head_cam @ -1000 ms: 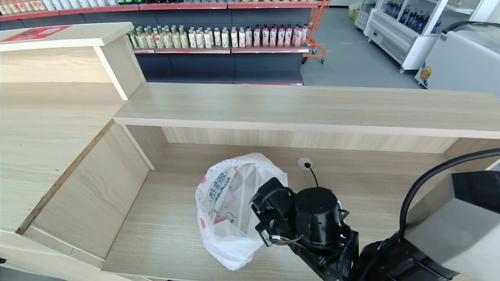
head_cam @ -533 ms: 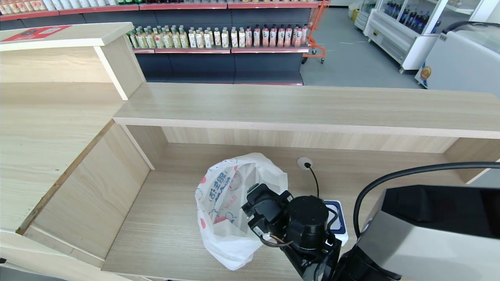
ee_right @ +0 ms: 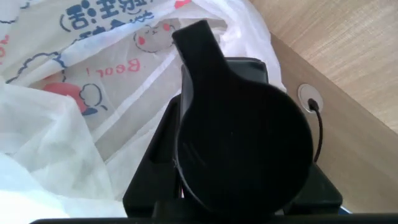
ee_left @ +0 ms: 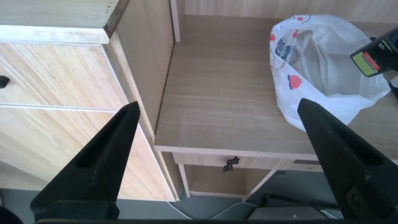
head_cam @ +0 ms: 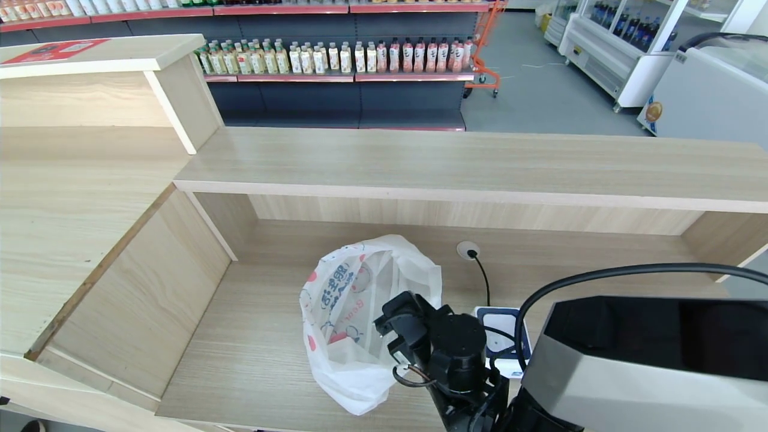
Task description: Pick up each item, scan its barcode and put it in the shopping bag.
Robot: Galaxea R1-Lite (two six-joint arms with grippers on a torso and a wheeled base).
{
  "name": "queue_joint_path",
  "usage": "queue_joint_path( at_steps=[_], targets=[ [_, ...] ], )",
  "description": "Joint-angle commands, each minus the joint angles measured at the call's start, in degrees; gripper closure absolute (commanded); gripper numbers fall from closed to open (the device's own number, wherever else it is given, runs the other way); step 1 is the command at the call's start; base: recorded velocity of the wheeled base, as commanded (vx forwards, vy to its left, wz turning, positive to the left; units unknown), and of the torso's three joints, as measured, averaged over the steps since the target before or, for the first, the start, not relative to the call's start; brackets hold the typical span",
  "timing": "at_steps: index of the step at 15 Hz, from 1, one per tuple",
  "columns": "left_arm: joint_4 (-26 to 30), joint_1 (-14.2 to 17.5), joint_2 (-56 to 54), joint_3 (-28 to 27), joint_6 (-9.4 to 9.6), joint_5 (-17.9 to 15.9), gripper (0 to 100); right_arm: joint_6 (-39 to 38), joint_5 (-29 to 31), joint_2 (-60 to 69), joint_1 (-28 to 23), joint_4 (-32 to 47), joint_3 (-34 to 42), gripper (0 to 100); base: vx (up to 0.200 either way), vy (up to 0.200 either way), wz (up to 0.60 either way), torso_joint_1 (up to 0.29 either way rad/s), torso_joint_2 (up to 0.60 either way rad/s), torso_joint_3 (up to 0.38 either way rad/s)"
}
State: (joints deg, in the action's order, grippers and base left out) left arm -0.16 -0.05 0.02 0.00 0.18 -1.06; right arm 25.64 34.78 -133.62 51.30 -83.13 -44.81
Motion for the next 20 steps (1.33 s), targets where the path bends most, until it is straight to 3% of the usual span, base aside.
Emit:
queue_joint_path(
  at_steps=[1, 4, 12, 13, 14, 20],
  targets=[
    [0.0, 0.0, 0.0, 0.0, -0.01, 0.0, 0, -0.6, 3.5, -1.7, 0.9, -0.1, -3.0, 100, 0.000, 0.000, 0.00, 0.000, 0.00, 0.000],
    [0.0, 0.0, 0.0, 0.0, -0.01, 0.0, 0, -0.5, 6.5, -3.5, 2.4, -0.2, -8.0, 100, 0.000, 0.000, 0.00, 0.000, 0.00, 0.000],
    [0.0, 0.0, 0.0, 0.0, -0.01, 0.0, 0, -0.1, 7.6, -7.8, 4.5, -1.5, -9.1, 100, 0.000, 0.000, 0.00, 0.000, 0.00, 0.000],
    [0.0, 0.0, 0.0, 0.0, -0.01, 0.0, 0, 0.2, 8.5, -7.9, 4.5, -1.6, -9.9, 100, 0.000, 0.000, 0.00, 0.000, 0.00, 0.000],
    [0.0, 0.0, 0.0, 0.0, -0.01, -0.1, 0, 1.9, 12.9, -8.9, 4.9, -2.0, -12.4, 100, 0.000, 0.000, 0.00, 0.000, 0.00, 0.000],
    [0.0, 0.0, 0.0, 0.0, -0.01, 0.0, 0, 2.1, 12.9, -11.0, 6.2, -2.7, -14.1, 100, 0.000, 0.000, 0.00, 0.000, 0.00, 0.000]
  ],
)
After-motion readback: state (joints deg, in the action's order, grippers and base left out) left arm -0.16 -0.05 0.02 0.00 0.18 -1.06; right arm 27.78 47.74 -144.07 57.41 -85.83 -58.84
